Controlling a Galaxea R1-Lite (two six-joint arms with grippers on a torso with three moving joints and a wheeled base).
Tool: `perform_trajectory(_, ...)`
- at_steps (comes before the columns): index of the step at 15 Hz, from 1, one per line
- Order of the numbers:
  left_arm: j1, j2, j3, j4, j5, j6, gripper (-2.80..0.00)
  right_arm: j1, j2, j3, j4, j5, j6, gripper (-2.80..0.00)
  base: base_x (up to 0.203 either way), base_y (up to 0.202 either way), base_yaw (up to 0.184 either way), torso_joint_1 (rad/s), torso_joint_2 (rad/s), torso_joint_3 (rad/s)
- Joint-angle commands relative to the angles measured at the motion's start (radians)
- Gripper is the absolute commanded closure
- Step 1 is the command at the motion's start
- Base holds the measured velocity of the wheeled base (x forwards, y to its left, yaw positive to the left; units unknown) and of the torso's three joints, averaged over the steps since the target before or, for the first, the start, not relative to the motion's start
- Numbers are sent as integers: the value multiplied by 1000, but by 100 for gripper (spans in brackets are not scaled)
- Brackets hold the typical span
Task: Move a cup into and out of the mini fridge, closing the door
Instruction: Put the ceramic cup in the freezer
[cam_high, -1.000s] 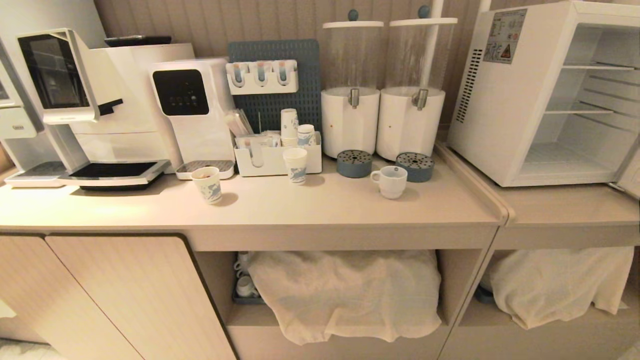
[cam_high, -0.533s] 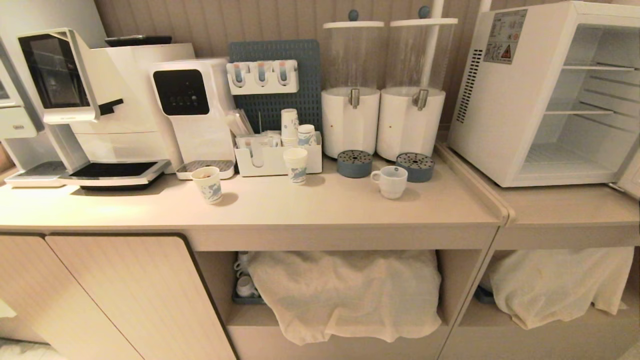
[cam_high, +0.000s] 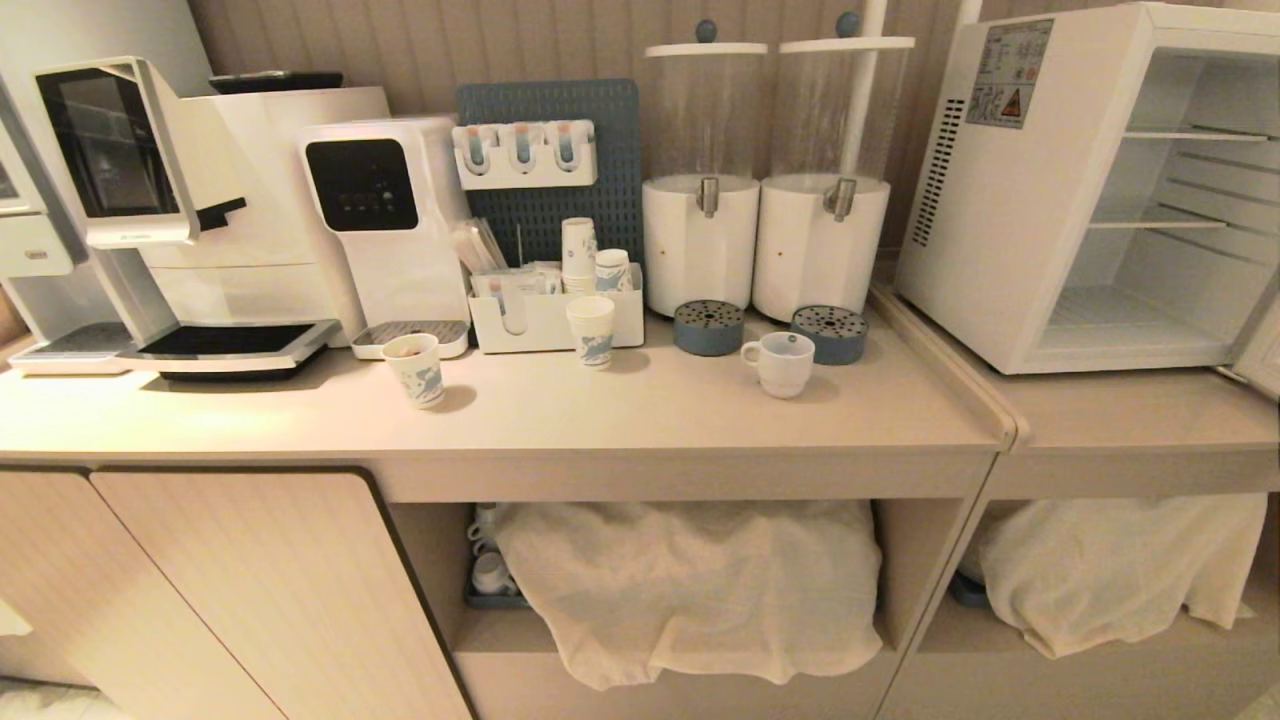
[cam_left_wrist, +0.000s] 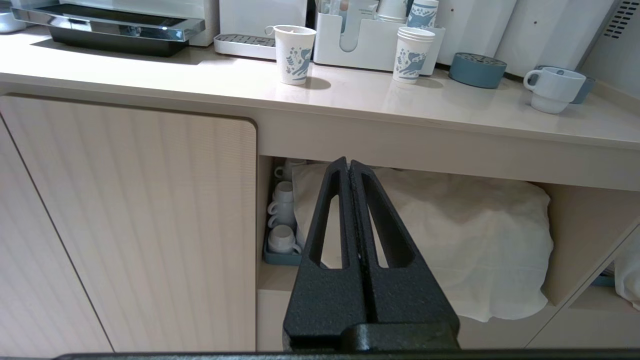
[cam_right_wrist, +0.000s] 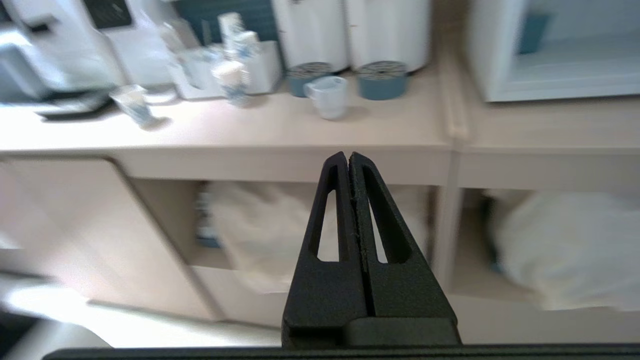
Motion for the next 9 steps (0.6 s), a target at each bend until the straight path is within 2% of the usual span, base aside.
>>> perform_trajectory(1, 0, -5, 40, -1, 0, 0, 0, 51, 243, -78, -29, -9, 45, 0, 0, 0, 0, 0, 0, 0)
perform_trajectory(3, 0, -5, 40, -1, 0, -1, 0, 83, 406, -95, -124, 4, 92, 0, 0, 0, 0, 0, 0, 0)
perform_trajectory(4, 0, -5, 40, -1, 0, -1, 0, 91, 473, -96, -169, 55, 108, 0, 0, 0, 0, 0, 0, 0)
perform_trajectory(6, 0, -5, 40, -1, 0, 0, 0, 76, 596, -92, -231, 188, 122, 0, 0, 0, 0, 0, 0, 0)
perform_trajectory(9, 0, -5, 40, -1, 0, 0, 0, -85, 787, -77, -341, 454, 89, 0, 0, 0, 0, 0, 0, 0)
